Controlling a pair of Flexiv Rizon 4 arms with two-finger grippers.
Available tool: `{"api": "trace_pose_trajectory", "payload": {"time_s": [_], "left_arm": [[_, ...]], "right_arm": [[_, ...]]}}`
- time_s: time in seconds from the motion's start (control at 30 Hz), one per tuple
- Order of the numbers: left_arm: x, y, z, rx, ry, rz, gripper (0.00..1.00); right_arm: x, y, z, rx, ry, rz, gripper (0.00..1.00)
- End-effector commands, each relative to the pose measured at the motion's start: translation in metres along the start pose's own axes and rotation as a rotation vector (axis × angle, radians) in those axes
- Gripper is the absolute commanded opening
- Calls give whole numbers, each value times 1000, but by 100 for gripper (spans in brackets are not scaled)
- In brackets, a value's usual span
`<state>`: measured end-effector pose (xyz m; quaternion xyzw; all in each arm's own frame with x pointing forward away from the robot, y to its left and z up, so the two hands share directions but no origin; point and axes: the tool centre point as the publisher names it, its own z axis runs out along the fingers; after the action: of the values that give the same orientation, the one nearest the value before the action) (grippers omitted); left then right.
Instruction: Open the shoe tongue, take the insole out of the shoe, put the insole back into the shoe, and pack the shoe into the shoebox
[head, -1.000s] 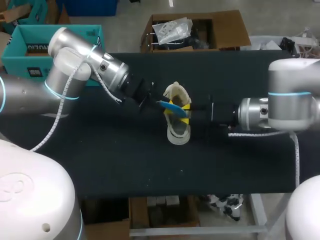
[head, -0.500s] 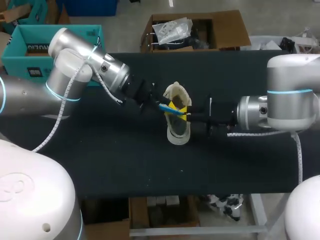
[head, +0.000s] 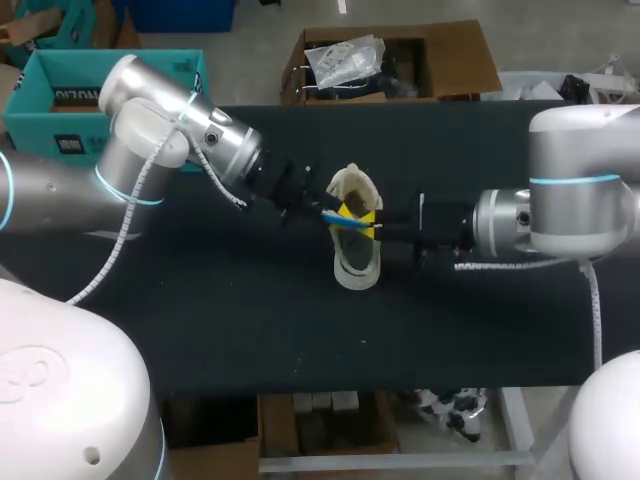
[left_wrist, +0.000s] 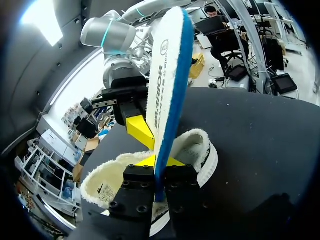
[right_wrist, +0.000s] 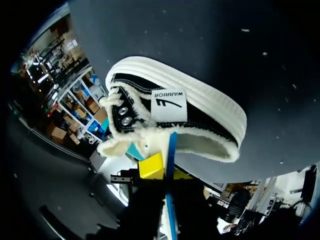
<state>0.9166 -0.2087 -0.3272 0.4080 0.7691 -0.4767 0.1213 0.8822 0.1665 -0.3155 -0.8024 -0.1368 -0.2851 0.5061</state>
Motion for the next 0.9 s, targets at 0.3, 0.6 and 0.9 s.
{"api": "trace_pose_trajectory", "payload": {"time_s": [0.3, 0.6, 0.9], "left_arm": [[2, 24, 12, -7, -28, -50, 0], [3, 20, 7, 2, -40, -35, 33], [14, 4, -14, 13, -76, -8, 28]], "right_arm": [[-5, 33, 16, -12, 3, 56, 0], [-4, 34, 14, -24, 10, 60, 0], [-4, 39, 11, -31, 17, 68, 0]]}}
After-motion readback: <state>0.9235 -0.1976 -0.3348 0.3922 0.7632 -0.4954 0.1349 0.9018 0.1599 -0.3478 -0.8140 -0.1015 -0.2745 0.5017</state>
